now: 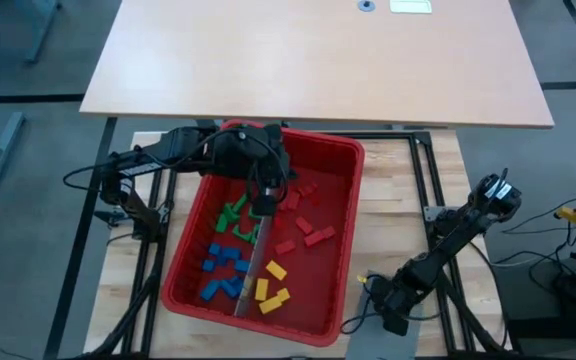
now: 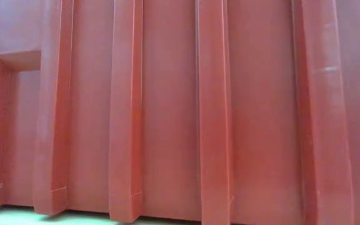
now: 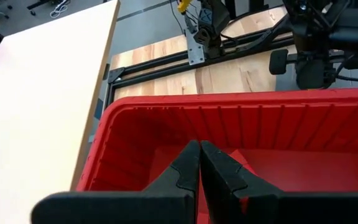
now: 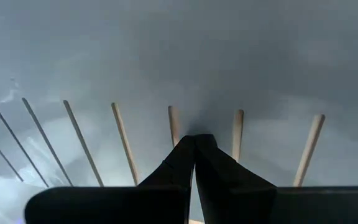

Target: Sort blocks

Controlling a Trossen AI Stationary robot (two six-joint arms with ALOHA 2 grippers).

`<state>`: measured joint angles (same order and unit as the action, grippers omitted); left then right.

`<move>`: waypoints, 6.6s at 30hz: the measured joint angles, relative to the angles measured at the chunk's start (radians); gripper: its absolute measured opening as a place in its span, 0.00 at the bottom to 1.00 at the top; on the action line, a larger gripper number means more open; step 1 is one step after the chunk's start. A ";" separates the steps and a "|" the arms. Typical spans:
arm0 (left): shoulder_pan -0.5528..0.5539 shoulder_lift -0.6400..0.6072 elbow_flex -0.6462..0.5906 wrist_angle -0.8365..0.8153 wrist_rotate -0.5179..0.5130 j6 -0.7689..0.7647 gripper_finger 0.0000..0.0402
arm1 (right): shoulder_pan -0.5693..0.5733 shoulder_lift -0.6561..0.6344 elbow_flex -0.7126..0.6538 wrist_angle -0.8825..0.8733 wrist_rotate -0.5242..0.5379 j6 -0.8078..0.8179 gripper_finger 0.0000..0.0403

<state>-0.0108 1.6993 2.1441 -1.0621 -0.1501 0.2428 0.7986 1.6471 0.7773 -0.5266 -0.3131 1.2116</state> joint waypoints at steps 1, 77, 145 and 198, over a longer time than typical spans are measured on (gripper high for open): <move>0.002 0.000 0.000 0.000 0.000 0.000 0.00 | -0.009 0.004 0.000 -0.003 -0.012 0.000 0.00; 0.095 0.007 -0.231 -0.285 0.002 -0.132 0.00 | -0.820 -0.781 -0.016 -0.195 0.491 -0.192 0.00; 0.144 0.000 -0.472 -0.454 0.034 -1.094 0.57 | -1.195 -0.521 -0.014 0.464 -0.058 -0.524 0.00; 0.027 -0.112 0.153 -0.197 -0.224 -0.809 0.00 | -1.209 -0.759 -0.016 0.750 -0.061 -0.427 0.22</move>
<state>0.0162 1.5871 2.2971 -1.2589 -0.3739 -0.5666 -0.4107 0.8877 0.7609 0.2230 -0.3737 0.7849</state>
